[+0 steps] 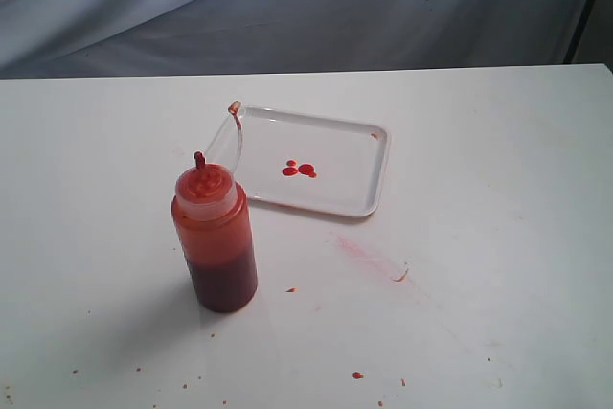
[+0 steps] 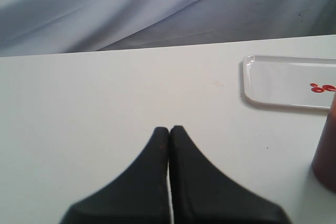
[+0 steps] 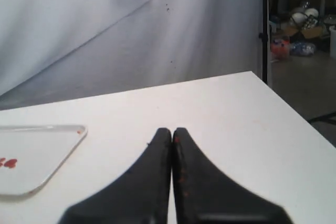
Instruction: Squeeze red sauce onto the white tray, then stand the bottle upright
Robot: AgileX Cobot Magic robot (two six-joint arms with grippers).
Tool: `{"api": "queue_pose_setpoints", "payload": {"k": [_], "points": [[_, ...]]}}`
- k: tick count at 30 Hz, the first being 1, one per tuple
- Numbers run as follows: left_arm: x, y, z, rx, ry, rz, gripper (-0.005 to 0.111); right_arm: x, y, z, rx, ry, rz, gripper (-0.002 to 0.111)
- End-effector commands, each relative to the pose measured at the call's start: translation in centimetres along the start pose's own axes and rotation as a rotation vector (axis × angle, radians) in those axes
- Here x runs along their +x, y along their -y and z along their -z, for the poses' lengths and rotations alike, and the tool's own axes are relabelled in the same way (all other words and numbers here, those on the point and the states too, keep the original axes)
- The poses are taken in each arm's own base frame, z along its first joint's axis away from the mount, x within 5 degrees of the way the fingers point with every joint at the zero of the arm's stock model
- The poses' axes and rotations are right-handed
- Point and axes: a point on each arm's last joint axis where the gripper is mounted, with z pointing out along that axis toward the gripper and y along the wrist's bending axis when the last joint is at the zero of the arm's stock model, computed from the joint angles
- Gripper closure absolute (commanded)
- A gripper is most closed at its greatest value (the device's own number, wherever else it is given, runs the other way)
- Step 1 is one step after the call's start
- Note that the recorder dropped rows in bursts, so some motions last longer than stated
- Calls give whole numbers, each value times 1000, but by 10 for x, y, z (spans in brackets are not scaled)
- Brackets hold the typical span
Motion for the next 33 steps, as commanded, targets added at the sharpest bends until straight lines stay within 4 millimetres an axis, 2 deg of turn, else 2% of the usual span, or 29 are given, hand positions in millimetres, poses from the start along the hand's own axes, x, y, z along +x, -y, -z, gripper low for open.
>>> {"api": "queue_pose_setpoints", "payload": {"k": [1,12,16,23,33], "points": [[1,0,0,-4,9,-4,107,8,3,0,35,-80,21,108],[1,0,0,-4,9,-4,107,15,4,1,42,-153,53,108],[1,0,0,-4,9,-4,107,14,5,1,44,-151,166,108],[1,0,0,-4,9,-4,107,14,5,1,41,-153,262,108],[1,0,0,-4,9,-4,107,15,5,1,34,-160,226,108]]}}
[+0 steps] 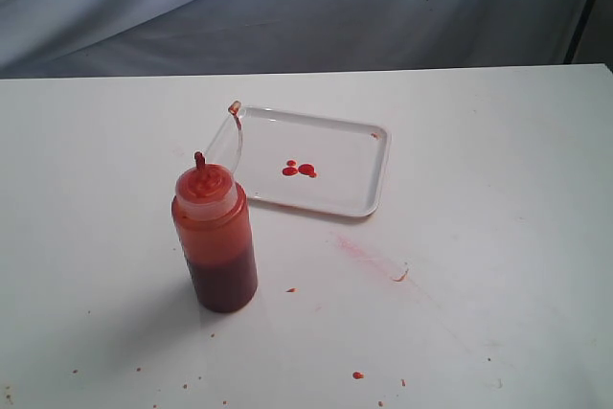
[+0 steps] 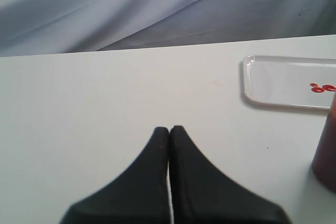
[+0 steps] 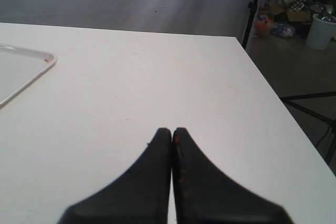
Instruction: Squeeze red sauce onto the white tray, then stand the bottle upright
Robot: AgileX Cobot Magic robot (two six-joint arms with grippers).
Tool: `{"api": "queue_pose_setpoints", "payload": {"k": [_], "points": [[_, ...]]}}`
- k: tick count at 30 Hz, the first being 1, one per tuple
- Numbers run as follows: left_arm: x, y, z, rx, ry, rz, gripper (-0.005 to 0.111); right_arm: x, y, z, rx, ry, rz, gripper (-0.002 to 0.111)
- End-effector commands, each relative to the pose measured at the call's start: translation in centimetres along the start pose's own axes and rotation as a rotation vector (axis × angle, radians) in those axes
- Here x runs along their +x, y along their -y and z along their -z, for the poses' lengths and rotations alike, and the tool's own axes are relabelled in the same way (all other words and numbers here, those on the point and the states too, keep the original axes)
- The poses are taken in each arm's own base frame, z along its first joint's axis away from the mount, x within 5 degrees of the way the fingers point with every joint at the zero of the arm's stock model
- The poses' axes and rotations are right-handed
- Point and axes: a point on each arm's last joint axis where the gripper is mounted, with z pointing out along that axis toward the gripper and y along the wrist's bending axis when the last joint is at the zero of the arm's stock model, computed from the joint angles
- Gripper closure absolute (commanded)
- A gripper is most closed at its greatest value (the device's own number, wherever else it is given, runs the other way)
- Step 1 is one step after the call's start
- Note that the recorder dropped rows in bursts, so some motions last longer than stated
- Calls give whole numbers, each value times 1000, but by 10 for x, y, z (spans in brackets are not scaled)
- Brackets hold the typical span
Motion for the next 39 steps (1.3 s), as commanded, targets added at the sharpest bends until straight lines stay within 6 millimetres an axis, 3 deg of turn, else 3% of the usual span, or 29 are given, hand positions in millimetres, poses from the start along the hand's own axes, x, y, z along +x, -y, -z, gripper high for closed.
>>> {"api": "queue_pose_setpoints", "payload": {"k": [1,39], "points": [[1,0,0,-4,9,-4,107,2,0,0,0,-6,-3,108],[1,0,0,-4,9,-4,107,2,0,0,-2,-5,-2,108]]}}
